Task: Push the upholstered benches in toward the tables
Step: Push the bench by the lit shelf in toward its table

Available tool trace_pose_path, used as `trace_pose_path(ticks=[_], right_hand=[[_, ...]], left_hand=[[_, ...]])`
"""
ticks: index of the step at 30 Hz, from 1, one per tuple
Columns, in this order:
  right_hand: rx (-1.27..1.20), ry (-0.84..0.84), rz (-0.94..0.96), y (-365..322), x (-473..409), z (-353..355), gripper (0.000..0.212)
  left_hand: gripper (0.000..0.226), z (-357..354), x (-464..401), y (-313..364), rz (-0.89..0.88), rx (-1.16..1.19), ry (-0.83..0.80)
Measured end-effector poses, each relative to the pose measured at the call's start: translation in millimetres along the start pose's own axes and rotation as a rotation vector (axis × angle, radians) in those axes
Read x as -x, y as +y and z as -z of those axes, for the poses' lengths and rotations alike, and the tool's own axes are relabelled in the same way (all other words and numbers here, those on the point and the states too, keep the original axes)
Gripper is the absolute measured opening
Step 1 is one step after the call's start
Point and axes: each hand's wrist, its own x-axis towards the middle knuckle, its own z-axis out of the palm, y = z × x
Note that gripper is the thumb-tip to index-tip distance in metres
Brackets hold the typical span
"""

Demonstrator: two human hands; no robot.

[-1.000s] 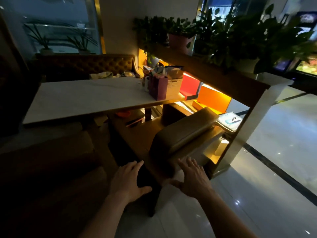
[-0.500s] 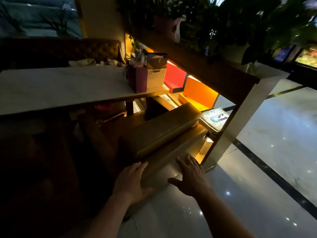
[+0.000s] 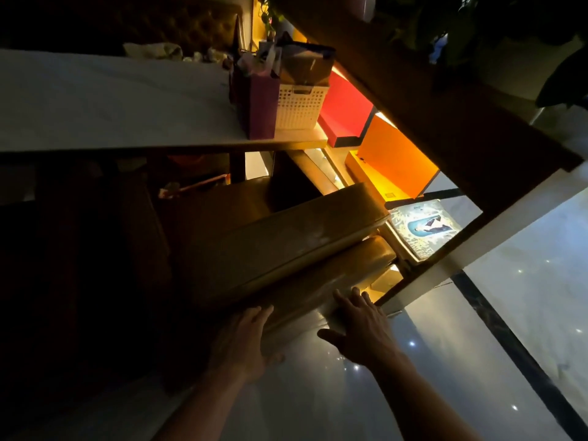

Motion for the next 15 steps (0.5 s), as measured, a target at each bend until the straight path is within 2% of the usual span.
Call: trace_pose_path(ticks=[7, 15], right_hand=[[0.038, -0.035, 0.086, 44, -91, -27, 0.098], [0.086, 0.036, 0.287, 88, -176, -45, 0.114]], left_hand=[[0.094, -33, -44, -1, 0.143, -0.032, 0.067], [0.095, -71, -66, 14, 0.353, -0.108, 0.204]])
